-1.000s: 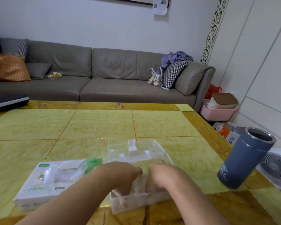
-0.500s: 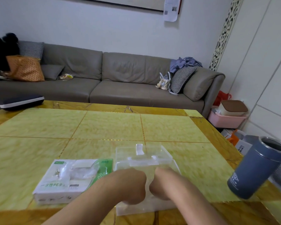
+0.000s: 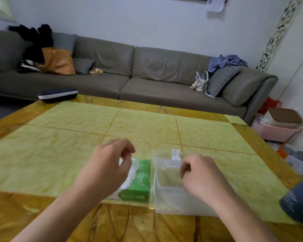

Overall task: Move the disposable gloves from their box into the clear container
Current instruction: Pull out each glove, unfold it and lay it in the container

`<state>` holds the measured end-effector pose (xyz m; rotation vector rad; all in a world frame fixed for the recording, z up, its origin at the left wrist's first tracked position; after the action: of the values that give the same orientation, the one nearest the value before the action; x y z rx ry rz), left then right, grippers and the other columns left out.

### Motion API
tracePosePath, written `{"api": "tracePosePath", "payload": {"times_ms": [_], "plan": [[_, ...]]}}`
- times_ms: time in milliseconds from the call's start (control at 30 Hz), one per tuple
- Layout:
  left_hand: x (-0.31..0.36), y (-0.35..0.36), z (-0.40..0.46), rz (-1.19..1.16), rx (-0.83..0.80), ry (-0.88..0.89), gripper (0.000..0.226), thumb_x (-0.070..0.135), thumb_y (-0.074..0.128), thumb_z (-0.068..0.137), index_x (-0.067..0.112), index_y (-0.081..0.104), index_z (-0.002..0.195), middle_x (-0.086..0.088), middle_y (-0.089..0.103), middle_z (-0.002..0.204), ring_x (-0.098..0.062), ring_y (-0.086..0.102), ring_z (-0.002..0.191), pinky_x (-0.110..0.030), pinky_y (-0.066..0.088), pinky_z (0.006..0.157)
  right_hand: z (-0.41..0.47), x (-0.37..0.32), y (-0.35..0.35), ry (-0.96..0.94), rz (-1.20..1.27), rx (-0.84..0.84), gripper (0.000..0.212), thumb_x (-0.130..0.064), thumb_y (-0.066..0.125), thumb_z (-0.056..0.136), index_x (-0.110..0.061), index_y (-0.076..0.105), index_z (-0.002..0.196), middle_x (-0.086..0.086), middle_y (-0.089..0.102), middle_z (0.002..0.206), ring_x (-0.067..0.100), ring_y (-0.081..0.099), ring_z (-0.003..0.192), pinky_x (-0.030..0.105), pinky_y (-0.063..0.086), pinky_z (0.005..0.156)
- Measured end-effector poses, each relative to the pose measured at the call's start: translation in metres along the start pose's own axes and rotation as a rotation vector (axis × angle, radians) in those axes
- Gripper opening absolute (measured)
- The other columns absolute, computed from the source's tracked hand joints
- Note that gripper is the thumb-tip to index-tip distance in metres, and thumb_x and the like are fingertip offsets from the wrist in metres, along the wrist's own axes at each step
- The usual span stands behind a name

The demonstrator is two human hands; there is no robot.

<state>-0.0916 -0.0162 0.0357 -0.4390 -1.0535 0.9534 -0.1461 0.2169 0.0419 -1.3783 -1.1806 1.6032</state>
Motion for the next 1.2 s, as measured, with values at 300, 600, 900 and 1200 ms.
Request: {"api": "tracePosePath", "payload": {"times_ms": [300, 600, 900, 1200], "plan": [[-0.052, 0.014, -0.005, 0.18, -0.271, -0.113, 0.01, 0.045, 0.07, 0.092, 0.045, 0.063, 0.099, 0.023, 0.054, 0.095, 0.0, 0.05, 0.095, -0.02, 0.041, 0.077, -0.014, -0.068, 0.007, -0.404, -0.025, 0.164, 0.031, 0.001, 0.048, 0.093, -0.024, 0.064, 0.102, -0.013, 0.063, 0.1, 0.007, 0.057, 0.1, 0.024, 0.051, 0.094], [-0.042, 0.027, -0.003, 0.272, -0.291, 0.011, 0.004, 0.04, 0.068, 0.094, 0.038, 0.069, 0.096, 0.018, 0.059, 0.098, -0.008, 0.051, 0.102, -0.028, 0.041, 0.092, -0.04, -0.106, 0.06, -0.658, -0.271, -0.032, 0.018, -0.017, 0.058, 0.092, -0.019, 0.075, 0.097, -0.002, 0.056, 0.09, 0.023, 0.046, 0.087, 0.036, 0.04, 0.094], [-0.04, 0.03, -0.002, 0.181, -0.25, -0.058, 0.012, 0.027, 0.048, 0.105, 0.034, 0.051, 0.095, 0.019, 0.051, 0.099, -0.007, 0.048, 0.098, -0.025, 0.028, 0.09, -0.046, -0.098, 0.059, -0.619, -0.229, -0.078, 0.022, -0.012, 0.059, 0.096, -0.014, 0.075, 0.11, 0.0, 0.053, 0.107, 0.025, 0.047, 0.101, 0.038, 0.045, 0.093], [-0.041, 0.025, 0.0, -0.134, -0.156, -0.303, 0.021, 0.016, 0.052, 0.104, 0.027, 0.055, 0.085, 0.009, 0.06, 0.077, -0.007, 0.051, 0.068, -0.024, 0.034, 0.058, -0.052, -0.102, 0.055, -0.613, -0.305, -0.112, 0.026, -0.006, 0.06, 0.091, -0.007, 0.07, 0.116, 0.006, 0.05, 0.114, 0.031, 0.046, 0.106, 0.038, 0.04, 0.093]]}}
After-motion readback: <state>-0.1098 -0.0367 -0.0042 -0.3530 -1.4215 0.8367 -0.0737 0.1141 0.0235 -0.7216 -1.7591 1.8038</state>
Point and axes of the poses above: each hand's wrist, its own z-axis towards the middle knuckle, its own y-axis out of the palm, x = y × z, the point moved 4 cm from there along z, towards the middle knuckle
